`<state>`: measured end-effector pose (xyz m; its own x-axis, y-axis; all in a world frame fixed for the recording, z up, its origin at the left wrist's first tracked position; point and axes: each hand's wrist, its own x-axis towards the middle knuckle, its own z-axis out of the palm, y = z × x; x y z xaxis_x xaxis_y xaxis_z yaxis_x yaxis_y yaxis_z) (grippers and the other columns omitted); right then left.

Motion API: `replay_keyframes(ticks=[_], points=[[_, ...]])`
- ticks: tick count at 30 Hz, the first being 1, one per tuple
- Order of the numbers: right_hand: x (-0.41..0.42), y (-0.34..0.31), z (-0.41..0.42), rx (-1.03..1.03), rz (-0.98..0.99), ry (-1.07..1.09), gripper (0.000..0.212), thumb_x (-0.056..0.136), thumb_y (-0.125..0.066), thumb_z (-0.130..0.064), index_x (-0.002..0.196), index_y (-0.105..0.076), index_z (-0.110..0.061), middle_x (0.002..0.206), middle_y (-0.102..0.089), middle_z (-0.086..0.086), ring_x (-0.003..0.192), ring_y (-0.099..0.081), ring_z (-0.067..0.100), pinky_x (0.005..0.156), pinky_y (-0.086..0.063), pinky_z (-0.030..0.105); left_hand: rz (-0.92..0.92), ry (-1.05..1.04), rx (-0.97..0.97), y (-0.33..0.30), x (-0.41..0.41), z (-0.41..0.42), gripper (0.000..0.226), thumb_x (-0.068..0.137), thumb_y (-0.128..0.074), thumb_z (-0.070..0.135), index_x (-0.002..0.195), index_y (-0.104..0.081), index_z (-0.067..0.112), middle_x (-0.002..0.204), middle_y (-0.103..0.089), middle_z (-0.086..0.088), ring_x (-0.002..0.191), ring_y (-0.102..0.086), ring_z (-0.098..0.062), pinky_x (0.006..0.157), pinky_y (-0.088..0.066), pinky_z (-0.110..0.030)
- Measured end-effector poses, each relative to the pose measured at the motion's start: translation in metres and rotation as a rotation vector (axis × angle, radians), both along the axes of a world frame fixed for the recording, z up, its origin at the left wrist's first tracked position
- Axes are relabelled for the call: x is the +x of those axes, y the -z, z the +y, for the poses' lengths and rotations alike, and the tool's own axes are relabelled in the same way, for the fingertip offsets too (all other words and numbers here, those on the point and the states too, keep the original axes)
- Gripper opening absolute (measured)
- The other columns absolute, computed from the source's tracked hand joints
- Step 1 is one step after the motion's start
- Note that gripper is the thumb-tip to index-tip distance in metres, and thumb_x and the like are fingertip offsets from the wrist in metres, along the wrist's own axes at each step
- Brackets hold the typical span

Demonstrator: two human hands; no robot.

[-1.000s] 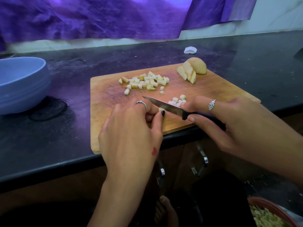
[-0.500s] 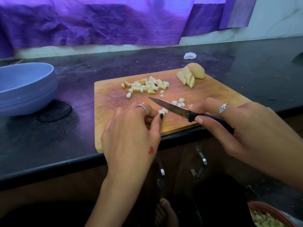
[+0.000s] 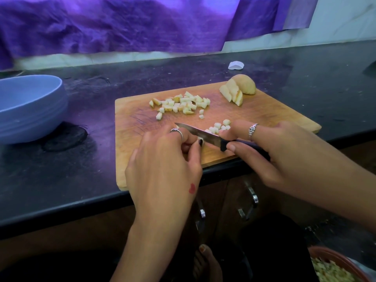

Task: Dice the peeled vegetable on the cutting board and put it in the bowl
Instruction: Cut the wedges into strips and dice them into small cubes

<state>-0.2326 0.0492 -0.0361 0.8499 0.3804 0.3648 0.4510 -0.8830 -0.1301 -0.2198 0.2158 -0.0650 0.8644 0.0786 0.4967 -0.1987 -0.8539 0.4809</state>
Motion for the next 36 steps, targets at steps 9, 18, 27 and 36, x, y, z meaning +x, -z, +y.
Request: replay_keyframes(ticks=[9,18,27,36], points=[[-0.009,0.002,-0.004,-0.061,-0.035,0.002,0.022,0.091,-0.037,-0.042,0.101,-0.055,-0.033,0.055,-0.053,-0.011,0.045,-0.050,0.013,0.036,-0.036,0.029,0.013,-0.005,-0.007,-0.001,-0.001,0.000,0.014,0.089,-0.056,0.044,0.086,-0.066,0.034,0.067,-0.043,0.016,0.077,-0.041,-0.008,0.052,-0.019,-0.019],[-0.020,-0.001,-0.012,-0.027,-0.193,0.105,0.023,0.092,-0.043,-0.041,0.099,-0.064,-0.035,0.045,-0.041,-0.008,0.039,-0.036,0.014,0.035,-0.040,0.031,0.040,0.002,-0.028,-0.002,-0.002,0.001,0.016,0.090,-0.056,0.045,0.092,-0.068,0.035,0.067,-0.043,0.017,0.078,-0.043,-0.008,0.052,-0.021,-0.023],[-0.023,-0.001,-0.006,-0.001,-0.075,0.099,0.028,0.090,-0.035,-0.047,0.102,-0.058,-0.037,0.045,-0.041,-0.009,0.037,-0.037,0.007,0.033,-0.040,0.035,-0.021,0.008,-0.058,-0.002,-0.003,0.001,0.015,0.088,-0.062,0.038,0.074,-0.057,0.035,0.064,-0.039,0.019,0.072,-0.041,-0.008,0.051,-0.019,-0.016],[-0.015,-0.003,0.007,-0.075,-0.080,0.076,0.020,0.088,-0.044,-0.037,0.096,-0.061,-0.031,0.044,-0.039,-0.010,0.034,-0.033,0.011,0.031,-0.029,0.021,-0.017,0.019,-0.048,0.002,0.002,0.003,0.011,0.087,-0.062,0.038,0.077,-0.064,0.033,0.068,-0.045,0.016,0.075,-0.046,-0.010,0.053,-0.022,-0.017]])
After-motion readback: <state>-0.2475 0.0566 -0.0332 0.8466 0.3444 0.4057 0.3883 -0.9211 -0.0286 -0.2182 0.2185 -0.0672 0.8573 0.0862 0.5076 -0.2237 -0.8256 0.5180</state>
